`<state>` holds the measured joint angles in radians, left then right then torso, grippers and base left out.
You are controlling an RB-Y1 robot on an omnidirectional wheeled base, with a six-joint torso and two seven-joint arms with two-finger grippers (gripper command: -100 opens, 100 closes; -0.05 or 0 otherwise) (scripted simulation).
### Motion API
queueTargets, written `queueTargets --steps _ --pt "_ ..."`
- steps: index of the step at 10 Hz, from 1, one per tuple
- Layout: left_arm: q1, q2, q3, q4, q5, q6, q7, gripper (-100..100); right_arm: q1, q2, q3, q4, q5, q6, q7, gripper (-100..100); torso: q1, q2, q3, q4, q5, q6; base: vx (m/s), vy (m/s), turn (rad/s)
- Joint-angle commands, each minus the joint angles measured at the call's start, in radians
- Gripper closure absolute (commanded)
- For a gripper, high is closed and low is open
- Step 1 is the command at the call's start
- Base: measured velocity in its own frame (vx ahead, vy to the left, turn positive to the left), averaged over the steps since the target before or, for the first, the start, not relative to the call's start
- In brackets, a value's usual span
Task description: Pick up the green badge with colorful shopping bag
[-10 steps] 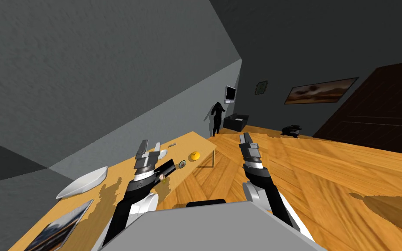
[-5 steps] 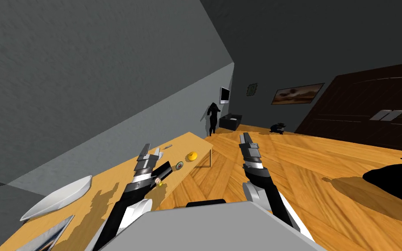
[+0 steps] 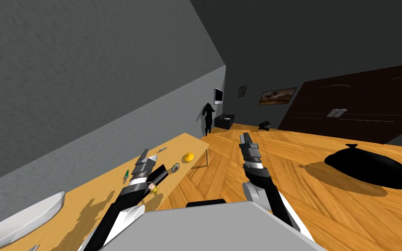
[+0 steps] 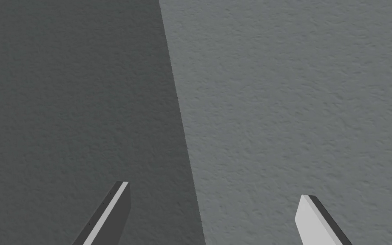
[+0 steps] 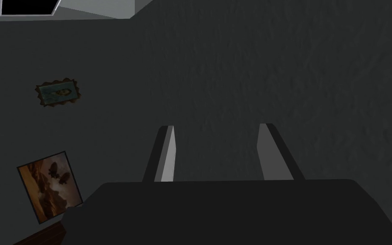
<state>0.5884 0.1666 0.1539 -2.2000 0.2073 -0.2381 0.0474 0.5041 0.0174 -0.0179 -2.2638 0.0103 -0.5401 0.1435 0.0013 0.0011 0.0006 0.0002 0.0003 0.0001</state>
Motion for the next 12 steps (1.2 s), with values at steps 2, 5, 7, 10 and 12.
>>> queueTargets --steps 2,5,7,10,12 --pt "0.015 0.014 0.049 0.029 0.034 0.081 0.037 -100 0.000 0.000 0.000 0.000 0.000 0.000 0.000 0 0.000 0.000 0.000 0.000 0.000 0.000 -0.012 0.006 -0.185" --pt "0.026 0.019 0.079 0.047 0.056 0.158 0.060 -100 0.000 0.000 0.000 0.000 0.000 0.000 0.000 0 0.000 -0.001 0.000 0.000 0.000 -0.001 -0.008 0.004 -0.101" --pt "0.037 0.024 0.110 0.066 0.079 0.213 0.084 -100 0.000 0.000 0.000 0.000 0.000 0.000 0.000 0 0.000 -0.001 0.000 0.000 0.000 -0.001 -0.011 0.009 -0.179" --pt "0.047 0.028 0.142 0.086 0.101 0.287 0.108 -100 0.000 0.000 0.000 0.000 0.000 0.000 0.000 0 0.000 -0.001 0.000 0.000 0.000 -0.001 -0.007 0.006 -0.137" --pt "0.047 0.028 0.142 0.086 0.101 0.326 0.108 -100 0.000 0.000 0.000 0.000 0.000 0.000 0.000 0 0.000 -0.001 -0.001 0.000 0.000 -0.001 -0.004 0.009 -0.057"
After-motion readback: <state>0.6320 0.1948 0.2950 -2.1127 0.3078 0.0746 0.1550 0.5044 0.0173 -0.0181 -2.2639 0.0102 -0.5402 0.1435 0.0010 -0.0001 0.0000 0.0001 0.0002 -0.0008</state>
